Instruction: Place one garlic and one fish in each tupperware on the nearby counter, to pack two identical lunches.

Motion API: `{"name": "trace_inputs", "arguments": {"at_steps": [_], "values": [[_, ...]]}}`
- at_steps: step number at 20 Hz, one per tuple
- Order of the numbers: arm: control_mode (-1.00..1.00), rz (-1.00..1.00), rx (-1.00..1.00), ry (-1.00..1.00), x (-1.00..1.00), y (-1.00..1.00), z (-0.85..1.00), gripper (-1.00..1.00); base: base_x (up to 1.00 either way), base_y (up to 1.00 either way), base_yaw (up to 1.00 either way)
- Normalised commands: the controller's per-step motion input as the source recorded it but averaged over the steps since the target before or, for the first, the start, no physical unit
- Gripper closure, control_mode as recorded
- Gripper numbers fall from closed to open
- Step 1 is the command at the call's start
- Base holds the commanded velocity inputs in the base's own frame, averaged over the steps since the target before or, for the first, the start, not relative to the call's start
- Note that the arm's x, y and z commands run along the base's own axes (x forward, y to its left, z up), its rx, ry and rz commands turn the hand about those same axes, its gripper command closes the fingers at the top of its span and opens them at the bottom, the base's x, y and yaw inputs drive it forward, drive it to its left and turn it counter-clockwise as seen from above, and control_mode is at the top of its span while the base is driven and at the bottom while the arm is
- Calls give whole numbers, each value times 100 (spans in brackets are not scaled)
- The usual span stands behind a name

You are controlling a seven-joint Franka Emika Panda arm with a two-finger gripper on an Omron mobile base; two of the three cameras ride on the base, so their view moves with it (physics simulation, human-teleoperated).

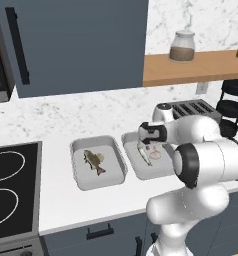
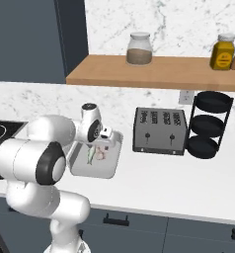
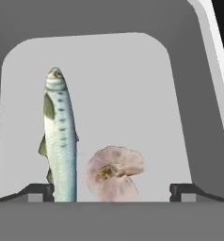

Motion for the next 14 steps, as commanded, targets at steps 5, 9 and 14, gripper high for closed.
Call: {"name": "trace_inputs", "arguments": {"at_steps": [5, 9, 14], "values": [[-100, 0, 0, -19, -95, 0, 19, -100, 0, 0, 0], [-100, 0, 0, -26, -93, -5, 34, -100, 0, 0, 0], [-100, 1, 2, -29, -86, -19, 51, -100, 0, 0, 0]]}}
